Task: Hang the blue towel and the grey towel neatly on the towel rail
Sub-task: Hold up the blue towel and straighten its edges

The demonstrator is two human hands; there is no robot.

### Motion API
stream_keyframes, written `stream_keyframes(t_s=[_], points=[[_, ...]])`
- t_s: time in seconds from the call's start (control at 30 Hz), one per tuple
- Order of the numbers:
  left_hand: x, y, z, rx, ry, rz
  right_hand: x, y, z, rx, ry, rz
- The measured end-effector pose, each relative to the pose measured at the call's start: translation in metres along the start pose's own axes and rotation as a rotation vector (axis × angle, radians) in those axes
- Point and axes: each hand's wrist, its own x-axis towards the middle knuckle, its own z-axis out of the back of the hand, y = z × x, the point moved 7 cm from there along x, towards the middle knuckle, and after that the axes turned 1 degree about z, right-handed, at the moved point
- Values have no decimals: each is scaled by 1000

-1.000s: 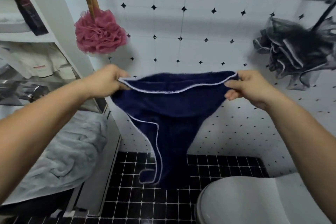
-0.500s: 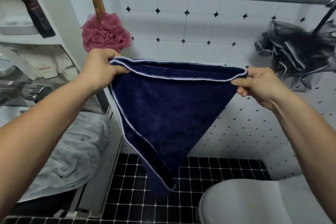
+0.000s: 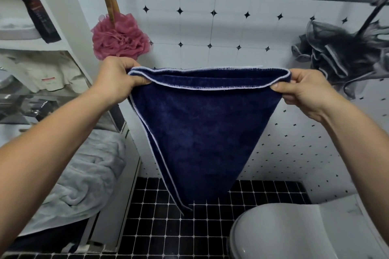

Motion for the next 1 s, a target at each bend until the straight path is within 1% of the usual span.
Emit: stream_keyframes(t_s=[0.47,0.8,1.0], points=[[4,2,8,2,-16,-16,3,1,-8,21,2,18],[6,3,10,26,-31,-40,-4,5,-10,44,45,42],[5,9,0,32,22,-27,-7,-11,-10,-31,-25,-16]])
